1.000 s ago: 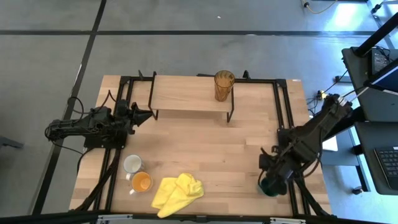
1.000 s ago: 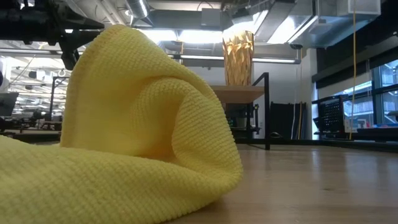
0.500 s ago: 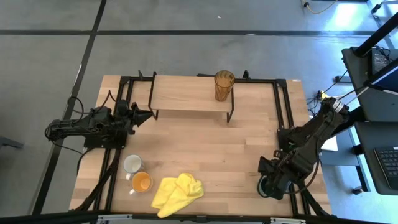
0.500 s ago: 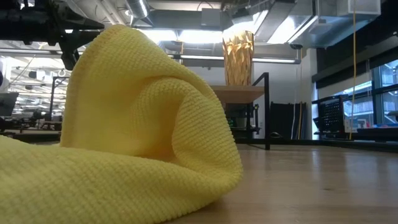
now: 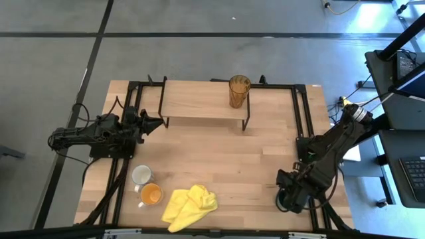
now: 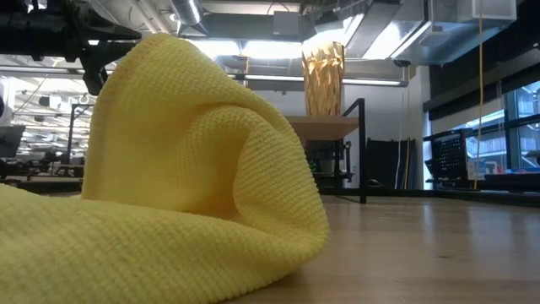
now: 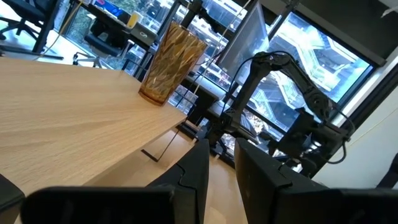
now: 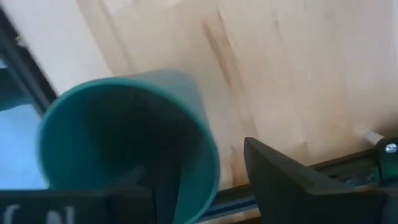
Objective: Stack small to large cups/mugs on shelf
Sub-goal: Put the green cup on the shelf
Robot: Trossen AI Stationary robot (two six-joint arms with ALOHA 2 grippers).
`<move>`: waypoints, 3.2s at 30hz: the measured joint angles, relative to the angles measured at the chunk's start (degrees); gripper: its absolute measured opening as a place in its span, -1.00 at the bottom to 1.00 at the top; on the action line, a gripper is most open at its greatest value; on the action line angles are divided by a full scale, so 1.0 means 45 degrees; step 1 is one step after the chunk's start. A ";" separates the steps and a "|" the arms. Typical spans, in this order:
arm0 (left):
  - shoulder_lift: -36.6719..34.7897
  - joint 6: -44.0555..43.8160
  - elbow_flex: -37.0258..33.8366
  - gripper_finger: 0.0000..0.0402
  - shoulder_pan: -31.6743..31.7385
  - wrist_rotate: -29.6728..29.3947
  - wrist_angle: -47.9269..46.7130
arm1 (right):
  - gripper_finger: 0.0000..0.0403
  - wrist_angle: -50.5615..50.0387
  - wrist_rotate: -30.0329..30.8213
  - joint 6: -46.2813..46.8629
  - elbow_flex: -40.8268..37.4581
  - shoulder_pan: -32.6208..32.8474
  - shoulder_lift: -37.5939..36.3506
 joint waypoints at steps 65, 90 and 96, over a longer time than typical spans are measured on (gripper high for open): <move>-0.0001 -0.0134 0.0000 -0.65 0.0001 -0.0481 0.0000 | -0.96 -0.4799 0.0404 -1.5052 1.5574 -1.1246 0.7814; 0.0011 0.0099 0.0222 -0.65 -0.0004 -0.0427 0.1122 | -0.96 -0.2894 0.4253 -0.9602 1.6282 -1.2487 0.7635; 0.1634 0.1323 0.3129 -0.75 -0.0002 -0.0385 -0.0759 | -0.96 -0.2926 0.3867 -0.9564 1.6277 -1.2708 0.7635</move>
